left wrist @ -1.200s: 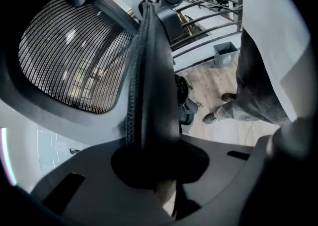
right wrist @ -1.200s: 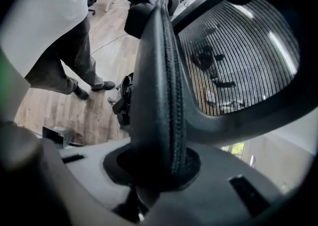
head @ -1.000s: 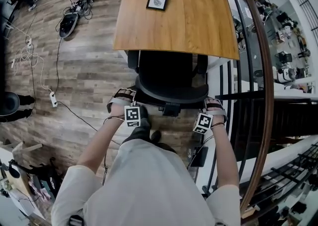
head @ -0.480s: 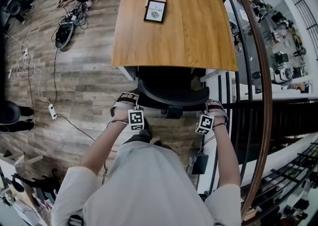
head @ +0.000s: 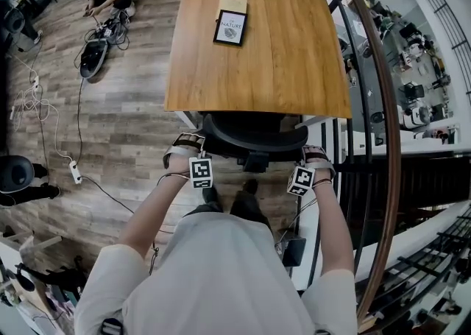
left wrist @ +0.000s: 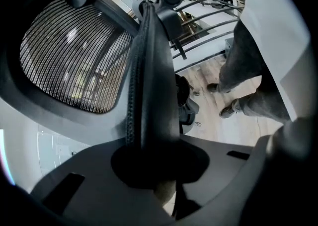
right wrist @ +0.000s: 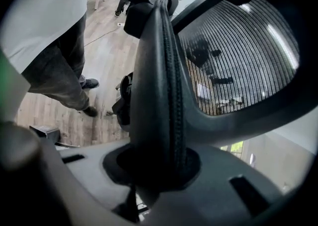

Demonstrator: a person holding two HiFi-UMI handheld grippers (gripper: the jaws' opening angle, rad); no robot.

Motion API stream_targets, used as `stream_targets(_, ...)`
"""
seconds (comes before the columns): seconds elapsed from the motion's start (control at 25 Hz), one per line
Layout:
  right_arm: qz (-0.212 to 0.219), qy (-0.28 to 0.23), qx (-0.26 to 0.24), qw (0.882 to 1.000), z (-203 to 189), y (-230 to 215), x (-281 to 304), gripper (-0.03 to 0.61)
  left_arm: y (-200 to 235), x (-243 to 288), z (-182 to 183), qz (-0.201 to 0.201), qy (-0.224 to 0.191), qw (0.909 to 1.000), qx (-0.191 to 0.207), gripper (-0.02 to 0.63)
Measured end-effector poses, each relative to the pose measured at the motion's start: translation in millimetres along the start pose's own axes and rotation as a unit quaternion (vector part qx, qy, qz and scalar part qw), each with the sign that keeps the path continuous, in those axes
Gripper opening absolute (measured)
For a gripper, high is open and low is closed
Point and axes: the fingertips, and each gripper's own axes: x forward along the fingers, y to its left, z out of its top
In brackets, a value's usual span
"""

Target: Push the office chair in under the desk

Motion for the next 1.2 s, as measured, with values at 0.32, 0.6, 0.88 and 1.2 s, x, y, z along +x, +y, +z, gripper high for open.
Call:
stream_targets(0.32, -0.006, -0.011, -0.014, 1.000, -6.2, -30.7, 24.5, 0.055, 23.3, 16.9, -1.5, 0.000, 0.012, 0.9999, -0.009, 0.041)
stream_targets(0.6, -0.012, -0.021, -0.025, 0.999, -10.2, -59.3, 42.4, 0.055, 44.6, 29.8, -2.3, 0.002, 0.020, 0.9996, -0.022, 0.041)
stream_targets(0.88, -0.015, -0.018, -0.026, 0.999, -2.2, -78.3, 55.1, 0.057, 60.8, 42.1, -15.7, -0.001, 0.021, 0.9996, -0.019, 0.043)
stream_targets(1.2, -0.012, -0.015, -0.027, 0.999, 0.9, -76.1, 55.3, 0.058, 59.1, 44.2, -20.0, -0.013, 0.019, 0.9997, -0.008, 0.046)
